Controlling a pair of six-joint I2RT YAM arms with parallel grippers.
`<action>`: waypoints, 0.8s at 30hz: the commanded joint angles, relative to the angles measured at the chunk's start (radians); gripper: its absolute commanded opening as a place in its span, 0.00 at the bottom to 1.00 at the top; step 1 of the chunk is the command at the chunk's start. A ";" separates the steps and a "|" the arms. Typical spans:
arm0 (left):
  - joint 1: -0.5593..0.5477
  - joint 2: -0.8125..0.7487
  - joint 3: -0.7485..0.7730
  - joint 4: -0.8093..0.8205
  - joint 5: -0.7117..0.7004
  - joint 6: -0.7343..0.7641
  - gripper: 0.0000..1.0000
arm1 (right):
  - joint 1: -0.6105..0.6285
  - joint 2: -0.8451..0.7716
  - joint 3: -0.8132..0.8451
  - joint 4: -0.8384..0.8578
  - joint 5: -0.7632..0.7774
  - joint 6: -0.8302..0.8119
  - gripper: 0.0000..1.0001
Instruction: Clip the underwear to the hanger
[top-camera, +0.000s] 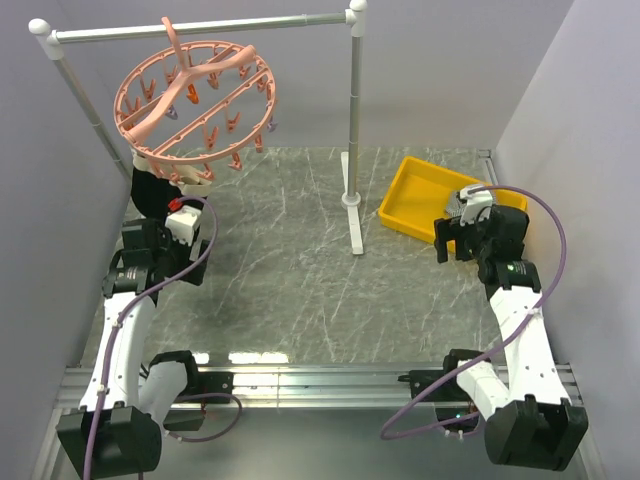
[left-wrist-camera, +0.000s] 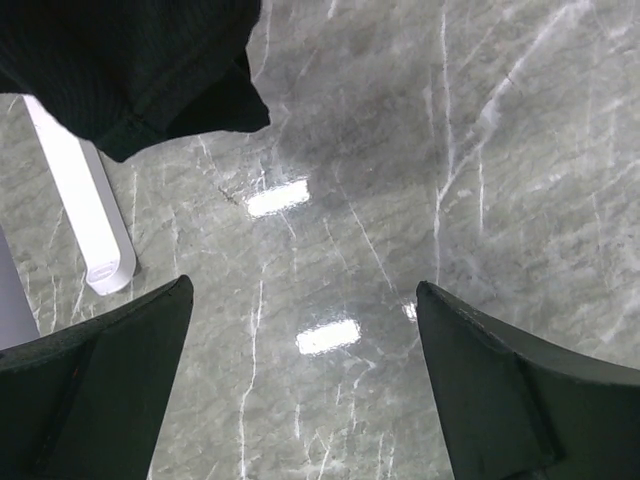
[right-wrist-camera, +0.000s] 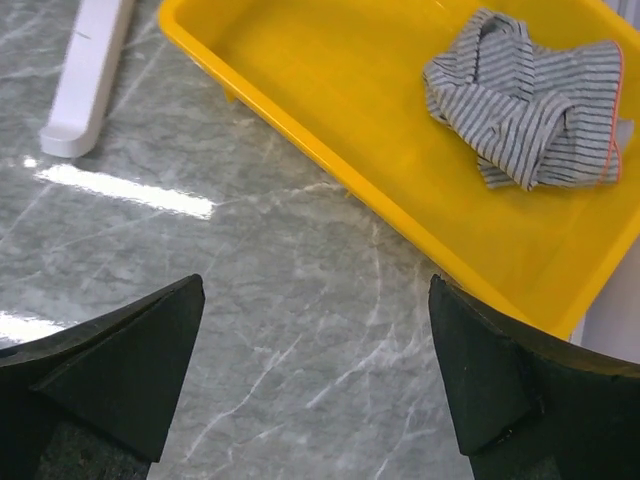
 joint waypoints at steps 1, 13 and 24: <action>0.004 -0.051 0.044 0.015 0.067 0.021 0.99 | -0.004 0.055 0.070 -0.001 0.066 0.005 1.00; 0.004 -0.165 0.041 -0.051 0.230 0.066 0.99 | -0.099 0.540 0.483 -0.190 0.160 0.007 1.00; 0.002 -0.173 0.051 -0.096 0.255 0.069 0.99 | -0.125 0.984 0.807 -0.235 0.209 0.033 1.00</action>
